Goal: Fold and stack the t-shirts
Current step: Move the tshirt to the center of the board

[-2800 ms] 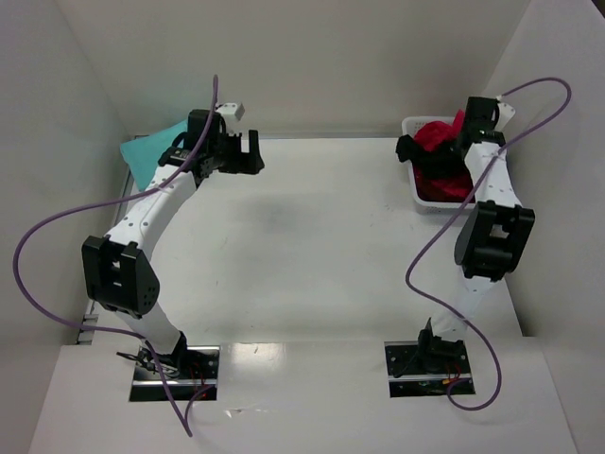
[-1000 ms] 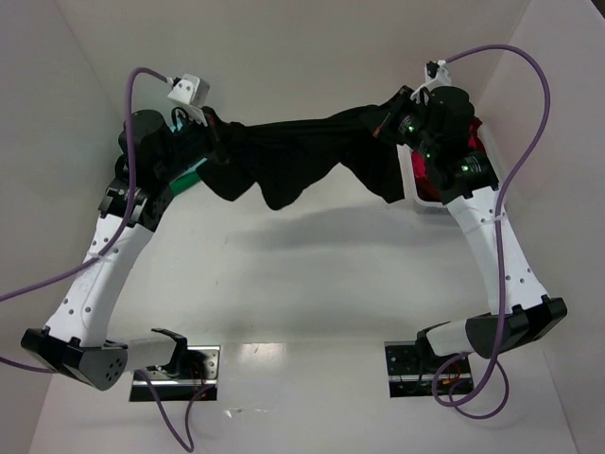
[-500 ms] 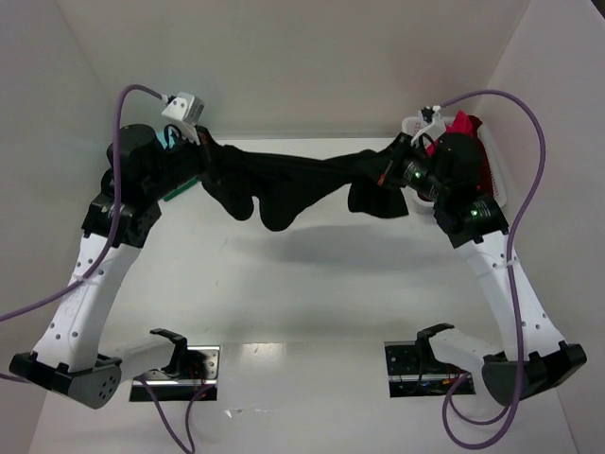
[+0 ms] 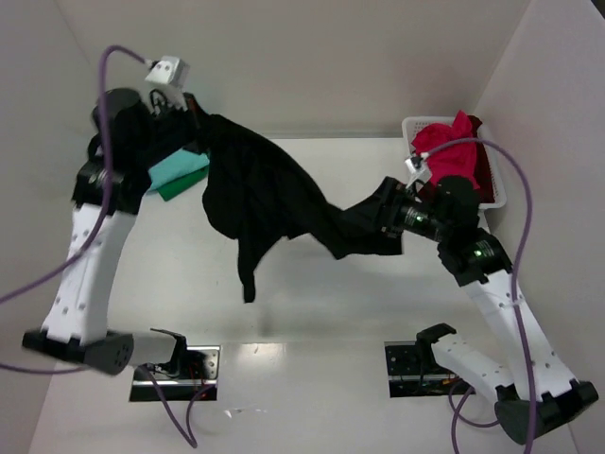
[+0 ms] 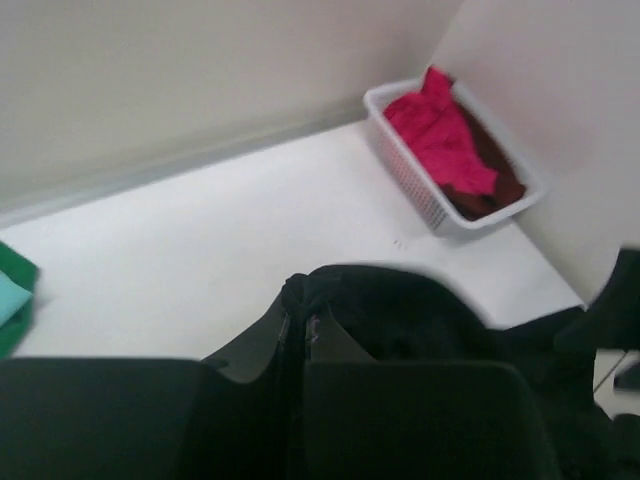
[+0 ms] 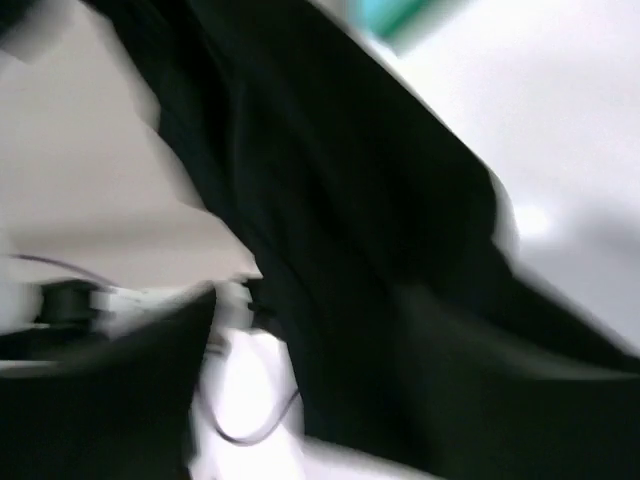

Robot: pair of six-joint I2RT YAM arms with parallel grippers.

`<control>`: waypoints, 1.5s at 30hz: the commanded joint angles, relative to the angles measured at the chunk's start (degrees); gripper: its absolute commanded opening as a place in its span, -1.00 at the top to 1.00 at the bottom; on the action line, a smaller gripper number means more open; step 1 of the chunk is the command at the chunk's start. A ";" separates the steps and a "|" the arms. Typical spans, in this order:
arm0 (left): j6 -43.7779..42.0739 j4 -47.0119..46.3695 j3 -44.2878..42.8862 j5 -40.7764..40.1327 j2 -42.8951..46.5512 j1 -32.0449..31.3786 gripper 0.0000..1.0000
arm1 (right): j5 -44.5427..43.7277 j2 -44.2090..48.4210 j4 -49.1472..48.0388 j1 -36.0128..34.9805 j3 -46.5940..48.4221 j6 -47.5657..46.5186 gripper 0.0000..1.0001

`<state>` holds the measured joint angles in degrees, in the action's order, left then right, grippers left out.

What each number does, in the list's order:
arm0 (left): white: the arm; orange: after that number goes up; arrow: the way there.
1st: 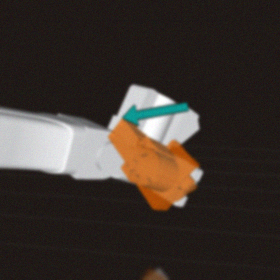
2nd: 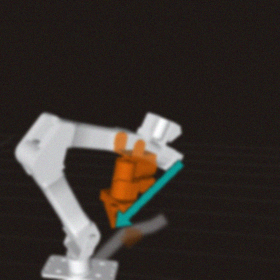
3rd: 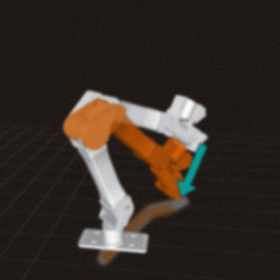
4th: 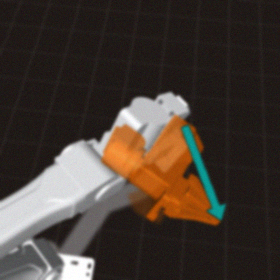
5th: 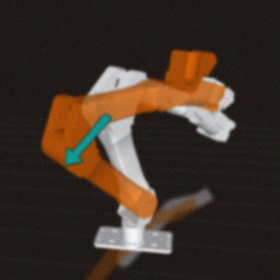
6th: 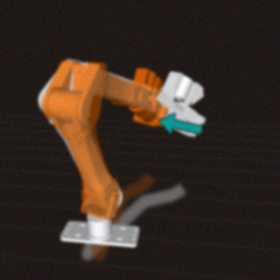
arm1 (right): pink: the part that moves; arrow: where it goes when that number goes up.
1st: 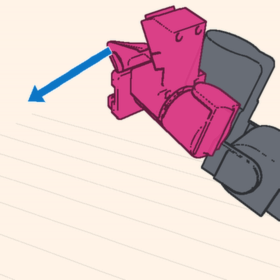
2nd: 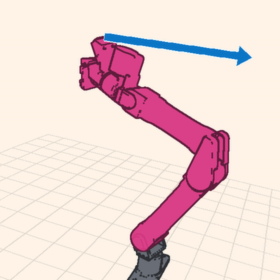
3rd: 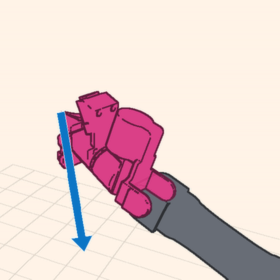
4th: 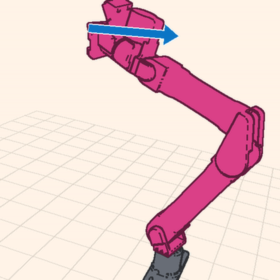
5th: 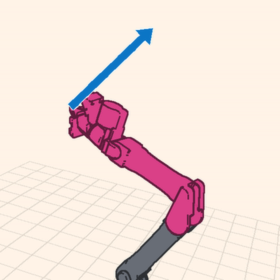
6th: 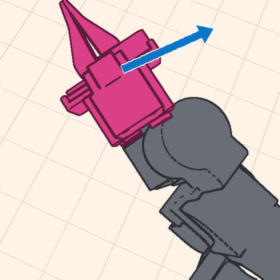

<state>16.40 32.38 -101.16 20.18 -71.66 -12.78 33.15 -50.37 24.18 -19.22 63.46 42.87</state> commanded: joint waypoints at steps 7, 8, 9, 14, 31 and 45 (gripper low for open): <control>-3.99 0.65 0.62 3.55 -21.84 -1.02 0.85 | -12.40 -6.83 12.31 0.68 -2.82 -7.80 -1.00; -4.71 1.45 0.01 3.55 -22.99 -1.02 0.83 | -11.71 -8.67 11.51 0.68 -2.82 -7.80 -1.00; -5.24 2.67 0.00 3.55 -24.65 -1.02 0.83 | -11.00 -9.65 10.89 0.68 -2.82 -8.33 -1.00; -5.24 2.69 0.00 2.49 -25.81 -1.02 0.89 | -15.20 -12.11 8.42 0.06 -2.82 -10.43 -1.00; -6.21 17.62 -27.42 8.18 -3.78 -1.02 1.00 | -29.00 -22.40 1.22 -0.55 11.76 -14.57 -1.00; -4.28 5.95 -8.09 22.09 -26.41 -0.33 1.00 | -34.11 -29.00 1.22 -0.55 14.50 -14.13 -1.00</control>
<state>10.85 37.47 -115.77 40.84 -85.19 -13.93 1.19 -79.13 27.57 -19.38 76.51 28.91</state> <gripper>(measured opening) 0.075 0.999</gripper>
